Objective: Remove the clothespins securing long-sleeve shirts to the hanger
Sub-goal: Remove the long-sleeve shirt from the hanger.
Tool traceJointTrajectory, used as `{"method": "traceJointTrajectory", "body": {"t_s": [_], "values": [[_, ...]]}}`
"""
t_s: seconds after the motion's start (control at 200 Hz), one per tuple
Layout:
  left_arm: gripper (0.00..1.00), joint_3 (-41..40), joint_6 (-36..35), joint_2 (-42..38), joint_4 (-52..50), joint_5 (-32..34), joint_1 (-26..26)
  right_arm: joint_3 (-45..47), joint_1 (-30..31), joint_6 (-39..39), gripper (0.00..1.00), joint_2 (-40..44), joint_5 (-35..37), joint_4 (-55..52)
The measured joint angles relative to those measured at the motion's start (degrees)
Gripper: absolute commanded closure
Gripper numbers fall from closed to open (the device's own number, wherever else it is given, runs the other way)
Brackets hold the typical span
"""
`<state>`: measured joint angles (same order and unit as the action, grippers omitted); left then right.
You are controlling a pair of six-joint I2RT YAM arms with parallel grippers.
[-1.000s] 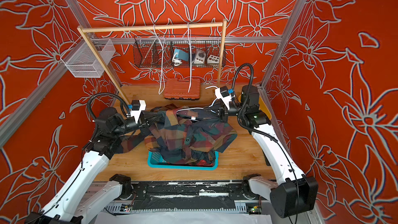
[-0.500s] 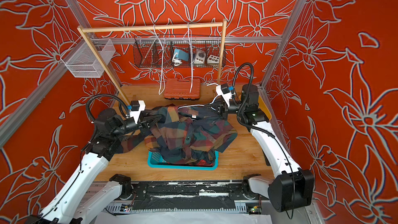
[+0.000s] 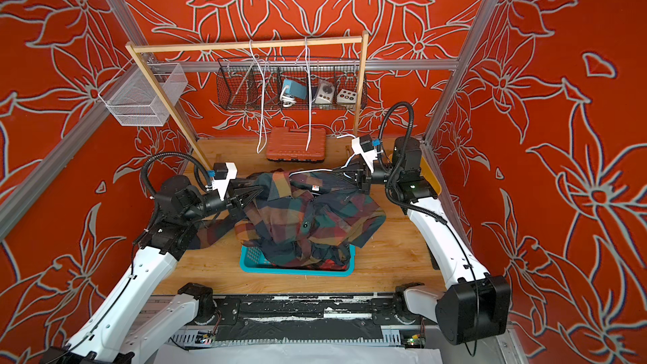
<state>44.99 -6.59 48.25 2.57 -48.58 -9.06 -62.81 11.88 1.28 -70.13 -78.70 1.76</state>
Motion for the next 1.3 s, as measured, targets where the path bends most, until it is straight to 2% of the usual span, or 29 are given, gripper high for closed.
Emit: {"method": "traceJointTrajectory", "body": {"t_s": [0.02, 0.35, 0.846, 1.101, 1.206, 1.241, 1.301], "values": [[1.0, -0.02, -0.72, 0.11, 0.15, 0.11, 0.0, 0.0, 0.0, 0.0, 1.0, 0.0, 0.0, 0.0], [1.0, -0.02, -0.96, 0.26, 0.04, 2.8, 0.0, 0.04, -0.33, 0.02, 1.0, 0.0, 0.0, -0.02], [1.0, -0.02, 2.73, 1.97, 0.07, 24.5, 0.09, 1.14, -0.76, 0.57, 1.0, 0.02, 0.02, 0.35], [1.0, -0.02, 3.98, 2.14, 0.09, 29.14, 0.44, 2.05, -0.76, 1.29, 1.0, 0.15, 0.04, 1.44], [1.0, -0.02, 3.85, 1.66, 0.07, 28.33, 0.44, 2.21, -0.76, 1.64, 1.0, 0.33, 0.04, 1.73], [0.85, -0.04, 3.72, 1.2, 0.09, 27.41, 0.46, 2.21, -0.76, 1.7, 1.0, 0.35, 0.02, 1.75], [0.66, -0.2, 2.8, 0.07, 0.11, 25.35, 0.5, 2.21, -0.76, 1.81, 1.0, 0.37, -0.02, 1.75]]}}
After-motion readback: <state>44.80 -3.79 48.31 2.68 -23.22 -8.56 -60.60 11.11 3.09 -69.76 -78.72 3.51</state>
